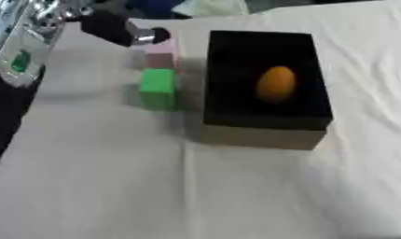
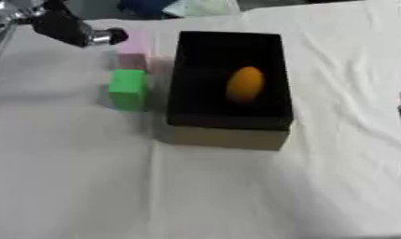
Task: Pick up objects on the table and place them in the box.
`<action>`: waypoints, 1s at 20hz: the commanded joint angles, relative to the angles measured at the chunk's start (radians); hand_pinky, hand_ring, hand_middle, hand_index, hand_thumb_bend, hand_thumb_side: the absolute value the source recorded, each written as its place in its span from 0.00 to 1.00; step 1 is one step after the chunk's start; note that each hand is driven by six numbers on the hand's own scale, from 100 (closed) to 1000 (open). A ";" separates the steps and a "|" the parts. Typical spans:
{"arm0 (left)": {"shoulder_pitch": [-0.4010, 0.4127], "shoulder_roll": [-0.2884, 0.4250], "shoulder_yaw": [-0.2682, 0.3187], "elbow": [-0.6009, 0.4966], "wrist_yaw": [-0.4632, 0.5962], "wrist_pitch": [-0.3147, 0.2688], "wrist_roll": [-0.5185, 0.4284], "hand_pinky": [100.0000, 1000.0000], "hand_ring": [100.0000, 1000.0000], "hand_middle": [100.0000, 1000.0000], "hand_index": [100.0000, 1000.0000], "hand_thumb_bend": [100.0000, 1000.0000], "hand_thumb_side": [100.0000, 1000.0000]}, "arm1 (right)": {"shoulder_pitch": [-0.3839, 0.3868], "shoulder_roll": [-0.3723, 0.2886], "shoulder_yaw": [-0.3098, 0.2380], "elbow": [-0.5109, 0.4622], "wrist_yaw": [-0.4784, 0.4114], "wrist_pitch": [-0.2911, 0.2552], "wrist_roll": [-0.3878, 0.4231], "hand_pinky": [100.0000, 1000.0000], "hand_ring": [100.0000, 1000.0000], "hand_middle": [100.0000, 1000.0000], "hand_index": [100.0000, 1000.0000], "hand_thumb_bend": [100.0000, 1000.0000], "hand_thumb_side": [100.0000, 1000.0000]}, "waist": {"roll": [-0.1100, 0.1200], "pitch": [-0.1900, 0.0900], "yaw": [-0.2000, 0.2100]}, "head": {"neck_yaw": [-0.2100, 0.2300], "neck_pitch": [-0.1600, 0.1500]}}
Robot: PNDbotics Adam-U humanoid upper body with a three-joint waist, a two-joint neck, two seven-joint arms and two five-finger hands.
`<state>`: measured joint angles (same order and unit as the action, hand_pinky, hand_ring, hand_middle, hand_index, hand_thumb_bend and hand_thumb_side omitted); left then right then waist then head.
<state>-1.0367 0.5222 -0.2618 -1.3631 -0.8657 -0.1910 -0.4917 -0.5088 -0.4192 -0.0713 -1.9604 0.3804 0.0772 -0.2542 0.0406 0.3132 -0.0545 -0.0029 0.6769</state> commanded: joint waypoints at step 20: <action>-0.019 -0.015 -0.015 0.244 -0.049 -0.031 -0.141 0.79 0.87 0.88 0.93 0.63 0.82 | -0.006 -0.017 -0.011 -0.009 0.000 0.010 -0.011 0.84 0.57 0.53 0.76 0.00 1.00 | -0.004 -0.016 -0.013 | 0.000 0.008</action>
<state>-1.0291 0.4947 -0.2787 -1.1169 -0.9160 -0.2139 -0.6301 -0.5019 -0.4192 -0.0741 -1.9601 0.3845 0.0857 -0.2624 0.0403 0.3159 -0.0678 -0.0031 0.6840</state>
